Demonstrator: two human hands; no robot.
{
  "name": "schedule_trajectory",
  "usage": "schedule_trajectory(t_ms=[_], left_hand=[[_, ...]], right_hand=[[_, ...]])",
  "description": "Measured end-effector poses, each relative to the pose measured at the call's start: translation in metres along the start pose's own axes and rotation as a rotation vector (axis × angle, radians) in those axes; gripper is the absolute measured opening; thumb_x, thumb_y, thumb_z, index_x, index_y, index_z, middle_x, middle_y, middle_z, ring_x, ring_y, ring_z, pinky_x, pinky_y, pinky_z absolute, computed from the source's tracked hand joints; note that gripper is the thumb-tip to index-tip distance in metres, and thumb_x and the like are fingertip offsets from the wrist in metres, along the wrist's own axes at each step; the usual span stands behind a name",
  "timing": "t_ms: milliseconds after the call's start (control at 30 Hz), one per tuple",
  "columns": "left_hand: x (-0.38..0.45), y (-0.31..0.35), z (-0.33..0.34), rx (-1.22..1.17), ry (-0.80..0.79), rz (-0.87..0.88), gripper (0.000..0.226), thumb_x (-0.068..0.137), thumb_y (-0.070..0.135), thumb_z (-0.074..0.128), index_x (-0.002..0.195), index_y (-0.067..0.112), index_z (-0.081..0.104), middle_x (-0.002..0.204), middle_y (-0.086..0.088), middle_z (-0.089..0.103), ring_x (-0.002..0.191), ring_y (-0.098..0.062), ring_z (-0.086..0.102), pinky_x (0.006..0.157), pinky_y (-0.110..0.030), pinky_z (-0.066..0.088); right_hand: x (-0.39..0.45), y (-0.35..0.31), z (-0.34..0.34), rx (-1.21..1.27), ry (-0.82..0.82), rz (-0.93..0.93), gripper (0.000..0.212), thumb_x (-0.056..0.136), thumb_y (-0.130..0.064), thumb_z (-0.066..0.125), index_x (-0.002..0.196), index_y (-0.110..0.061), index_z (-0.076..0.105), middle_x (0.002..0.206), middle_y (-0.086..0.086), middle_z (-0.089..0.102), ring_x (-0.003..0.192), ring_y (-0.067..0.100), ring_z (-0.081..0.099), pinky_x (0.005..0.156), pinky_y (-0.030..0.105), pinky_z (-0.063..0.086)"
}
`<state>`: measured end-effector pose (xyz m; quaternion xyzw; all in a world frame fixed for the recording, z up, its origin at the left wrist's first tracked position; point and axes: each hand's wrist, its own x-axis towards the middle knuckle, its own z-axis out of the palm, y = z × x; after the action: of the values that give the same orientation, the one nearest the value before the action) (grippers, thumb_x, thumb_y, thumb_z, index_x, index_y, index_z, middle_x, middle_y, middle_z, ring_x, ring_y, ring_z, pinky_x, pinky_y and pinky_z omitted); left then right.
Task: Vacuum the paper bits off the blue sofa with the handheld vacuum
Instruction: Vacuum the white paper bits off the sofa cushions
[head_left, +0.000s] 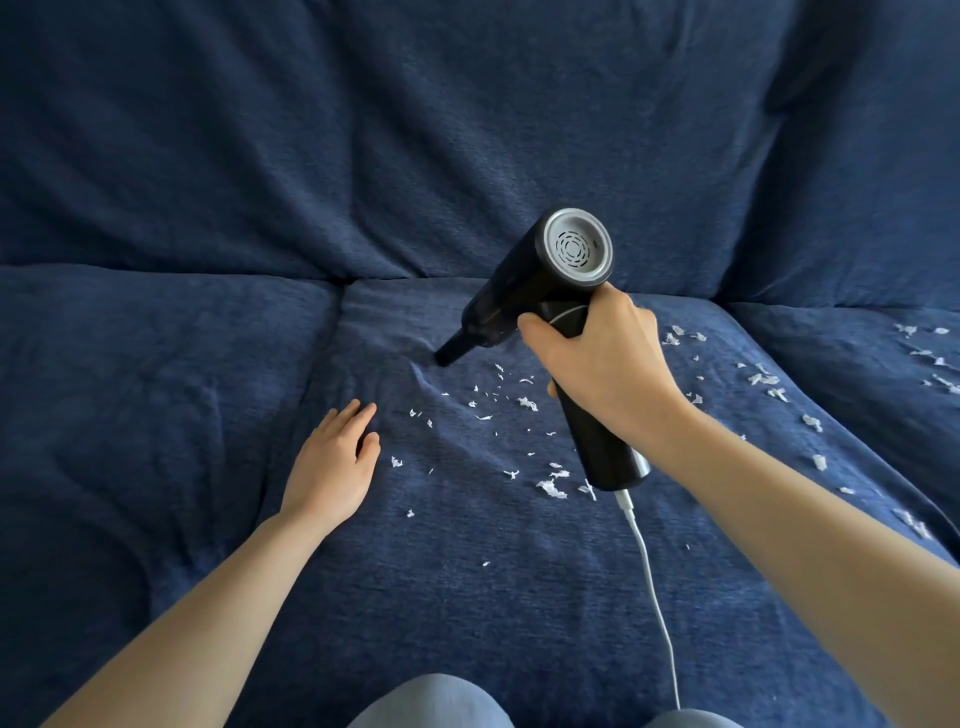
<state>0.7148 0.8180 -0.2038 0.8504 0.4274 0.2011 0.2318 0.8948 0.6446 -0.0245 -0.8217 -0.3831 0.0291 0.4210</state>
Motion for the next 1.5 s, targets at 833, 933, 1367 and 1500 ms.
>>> schedule_trajectory(t_ms=[833, 933, 1367, 1500], left_hand=[[-0.023, 0.008, 0.000, 0.031, 0.009, -0.035, 0.046, 0.102, 0.028, 0.036, 0.147, 0.022, 0.035, 0.158, 0.002, 0.025, 0.147, -0.019, 0.016, 0.118, -0.039, 0.021], [-0.024, 0.008, 0.000, 0.037, 0.011, -0.035, 0.046, 0.102, 0.028, 0.036, 0.147, 0.022, 0.035, 0.158, 0.002, 0.025, 0.147, -0.019, 0.016, 0.118, -0.039, 0.021], [-0.030, 0.012, -0.002, 0.040, 0.014, -0.055, 0.046, 0.102, 0.028, 0.034, 0.148, 0.022, 0.035, 0.158, 0.004, 0.023, 0.147, -0.016, 0.015, 0.117, -0.038, 0.020], [-0.033, 0.012, -0.002, 0.038, 0.022, -0.053, 0.045, 0.102, 0.028, 0.036, 0.147, 0.022, 0.037, 0.158, 0.003, 0.024, 0.147, -0.017, 0.016, 0.118, -0.038, 0.019]], right_hand=[[-0.008, 0.052, -0.054, -0.051, 0.130, 0.148, 0.040, 0.084, -0.050, 0.064, 0.100, -0.014, 0.057, 0.095, 0.010, 0.068, 0.090, 0.027, 0.058, 0.075, 0.031, 0.039], [-0.009, 0.048, -0.052, -0.071, 0.123, 0.124, 0.040, 0.086, -0.048, 0.065, 0.105, -0.013, 0.057, 0.098, 0.007, 0.065, 0.084, 0.022, 0.047, 0.075, 0.031, 0.036], [-0.036, 0.025, -0.043, -0.055, 0.020, 0.007, 0.031, 0.081, -0.051, 0.062, 0.087, -0.022, 0.055, 0.080, 0.007, 0.070, 0.078, 0.028, 0.071, 0.082, 0.034, 0.055], [-0.046, 0.017, -0.047, -0.016, 0.012, 0.001, 0.026, 0.085, -0.046, 0.064, 0.087, -0.021, 0.057, 0.073, 0.003, 0.067, 0.084, 0.024, 0.069, 0.075, 0.030, 0.050]])
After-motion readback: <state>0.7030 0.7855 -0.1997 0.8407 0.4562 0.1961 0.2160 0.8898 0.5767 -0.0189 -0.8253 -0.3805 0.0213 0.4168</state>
